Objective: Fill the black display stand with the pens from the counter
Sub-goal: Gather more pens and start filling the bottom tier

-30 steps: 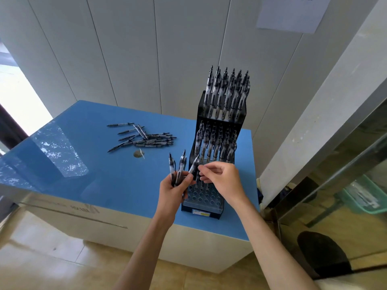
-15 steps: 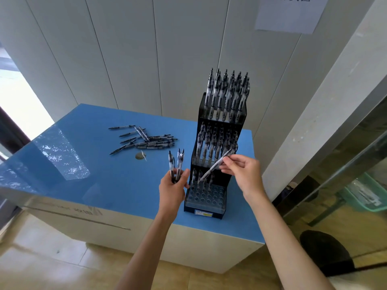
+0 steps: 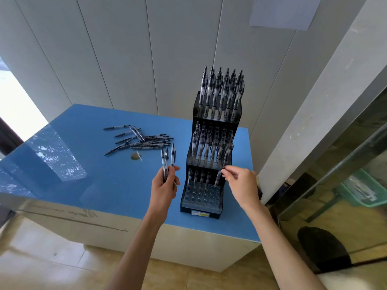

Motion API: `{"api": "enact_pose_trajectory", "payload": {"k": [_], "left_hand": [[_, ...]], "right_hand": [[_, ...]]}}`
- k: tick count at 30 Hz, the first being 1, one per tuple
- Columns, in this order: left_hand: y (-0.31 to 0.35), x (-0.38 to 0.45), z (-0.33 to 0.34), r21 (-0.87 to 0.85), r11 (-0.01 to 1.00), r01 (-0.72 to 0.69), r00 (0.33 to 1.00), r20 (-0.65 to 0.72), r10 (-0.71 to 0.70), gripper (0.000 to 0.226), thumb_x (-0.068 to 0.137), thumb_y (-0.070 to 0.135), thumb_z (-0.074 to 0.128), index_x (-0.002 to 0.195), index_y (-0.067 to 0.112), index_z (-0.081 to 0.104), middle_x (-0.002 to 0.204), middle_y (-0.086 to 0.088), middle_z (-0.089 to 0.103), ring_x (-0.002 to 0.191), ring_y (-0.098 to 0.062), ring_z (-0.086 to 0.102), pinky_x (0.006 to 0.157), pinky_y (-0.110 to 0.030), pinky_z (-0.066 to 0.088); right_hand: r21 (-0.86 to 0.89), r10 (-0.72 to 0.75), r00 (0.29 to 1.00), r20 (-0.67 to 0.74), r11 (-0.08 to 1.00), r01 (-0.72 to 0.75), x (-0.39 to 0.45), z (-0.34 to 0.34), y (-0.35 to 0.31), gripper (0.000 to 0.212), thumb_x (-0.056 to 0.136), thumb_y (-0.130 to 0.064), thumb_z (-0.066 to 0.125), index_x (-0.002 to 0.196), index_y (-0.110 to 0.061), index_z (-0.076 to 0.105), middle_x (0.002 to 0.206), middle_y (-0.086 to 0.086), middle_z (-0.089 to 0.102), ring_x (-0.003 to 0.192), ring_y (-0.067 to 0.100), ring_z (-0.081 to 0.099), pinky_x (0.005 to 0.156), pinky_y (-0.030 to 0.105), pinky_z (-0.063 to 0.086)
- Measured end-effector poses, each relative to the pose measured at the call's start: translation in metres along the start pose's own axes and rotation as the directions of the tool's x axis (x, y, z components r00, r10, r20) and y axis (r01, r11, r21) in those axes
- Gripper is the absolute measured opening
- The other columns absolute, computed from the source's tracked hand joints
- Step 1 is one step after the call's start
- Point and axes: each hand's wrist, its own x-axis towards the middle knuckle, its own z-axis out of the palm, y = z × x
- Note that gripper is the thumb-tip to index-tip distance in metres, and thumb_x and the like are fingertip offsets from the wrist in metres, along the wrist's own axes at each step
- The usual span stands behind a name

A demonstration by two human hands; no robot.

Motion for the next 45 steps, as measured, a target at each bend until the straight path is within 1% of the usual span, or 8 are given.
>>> {"api": "enact_pose_trajectory", "payload": {"k": [9, 15, 21, 28, 32, 38, 41, 45], "left_hand": [[-0.006, -0.003, 0.002, 0.04, 0.999, 0.013, 1.0, 0.01, -0.013, 0.031, 0.108, 0.039, 0.043, 0.11, 0.017, 0.065, 0.068, 0.001, 0.048, 0.054, -0.011, 0.031, 0.048, -0.021, 0.03], [-0.007, -0.003, 0.003, 0.016, 0.999, 0.032, 0.999, 0.011, -0.032, 0.031, 0.109, 0.035, 0.043, 0.112, 0.011, 0.063, 0.075, 0.0, 0.055, 0.056, -0.011, 0.033, 0.051, -0.02, 0.032], [-0.007, -0.006, 0.005, -0.018, 0.999, 0.043, 0.999, 0.015, -0.043, 0.039, 0.109, 0.035, 0.042, 0.109, 0.003, 0.064, 0.075, -0.001, 0.053, 0.053, -0.01, 0.031, 0.048, -0.02, 0.029], [-0.002, -0.01, 0.014, -0.024, 0.999, 0.038, 0.997, 0.072, -0.036, 0.035, 0.107, 0.03, 0.05, 0.105, -0.001, 0.066, 0.062, 0.003, 0.045, 0.046, -0.009, 0.029, 0.045, -0.019, 0.029], [0.0, -0.012, 0.021, -0.018, 0.999, 0.032, 0.993, 0.116, -0.029, 0.03, 0.104, 0.028, 0.055, 0.102, 0.003, 0.071, 0.062, 0.003, 0.051, 0.046, -0.008, 0.031, 0.044, -0.019, 0.028], [0.004, -0.018, 0.032, 0.007, 1.0, -0.018, 0.982, 0.188, 0.016, 0.019, 0.096, 0.032, 0.068, 0.092, 0.014, 0.073, 0.067, -0.001, 0.05, 0.052, -0.011, 0.034, 0.047, -0.021, 0.031], [0.003, -0.021, 0.035, 0.023, 0.999, -0.034, 0.98, 0.196, 0.029, 0.016, 0.096, 0.034, 0.067, 0.085, 0.024, 0.074, 0.07, -0.003, 0.051, 0.052, -0.009, 0.036, 0.049, -0.02, 0.033], [0.0, -0.023, 0.035, 0.054, 0.999, 0.001, 0.985, 0.17, -0.011, 0.027, 0.102, 0.034, 0.06, 0.085, 0.013, 0.063, 0.07, -0.001, 0.052, 0.054, -0.01, 0.038, 0.051, -0.021, 0.032]], "right_hand": [[-0.036, -0.023, 0.999, 0.045, 0.999, 0.025, -0.006, 0.018, 0.008, 0.016, 0.089, -0.012, 0.075, 0.104, -0.006, 0.078, 0.082, 0.005, 0.078, 0.07, 0.016, 0.072, 0.074, 0.036, 0.061], [-0.111, 0.018, 0.991, 0.135, 0.994, -0.003, -0.013, 0.027, 0.016, 0.02, 0.09, -0.013, 0.074, 0.108, -0.005, 0.077, 0.084, 0.007, 0.078, 0.064, 0.016, 0.068, 0.072, 0.028, 0.057], [-0.104, 0.033, 0.987, 0.154, 0.994, -0.017, -0.01, 0.028, 0.018, 0.017, 0.089, -0.014, 0.076, 0.103, -0.005, 0.078, 0.078, 0.008, 0.077, 0.068, 0.028, 0.071, 0.074, 0.045, 0.058], [-0.016, -0.002, 0.995, 0.103, 1.0, 0.004, -0.002, 0.012, -0.001, 0.022, 0.085, -0.022, 0.08, 0.103, -0.009, 0.079, 0.088, 0.0, 0.078, 0.077, 0.003, 0.069, 0.077, 0.006, 0.05], [0.17, 0.003, 0.992, 0.125, 0.985, -0.024, 0.003, 0.003, -0.029, 0.016, 0.088, -0.026, 0.077, 0.098, -0.014, 0.08, 0.083, -0.007, 0.077, 0.077, 0.004, 0.071, 0.078, 0.02, 0.058], [0.474, 0.104, 0.97, 0.22, 0.858, -0.199, 0.006, -0.006, -0.049, 0.018, 0.088, -0.02, 0.077, 0.099, -0.006, 0.077, 0.082, 0.006, 0.078, 0.078, 0.023, 0.076, 0.078, 0.039, 0.062], [0.549, 0.156, 0.951, 0.267, 0.787, -0.283, 0.004, -0.008, -0.051, 0.014, 0.087, -0.01, 0.076, 0.099, -0.002, 0.076, 0.084, 0.012, 0.078, 0.079, 0.029, 0.076, 0.079, 0.043, 0.062], [0.608, 0.204, 0.94, 0.274, 0.72, -0.334, 0.002, -0.012, -0.05, 0.014, 0.088, -0.005, 0.074, 0.1, 0.002, 0.074, 0.086, 0.015, 0.077, 0.08, 0.032, 0.076, 0.08, 0.043, 0.062]]}}
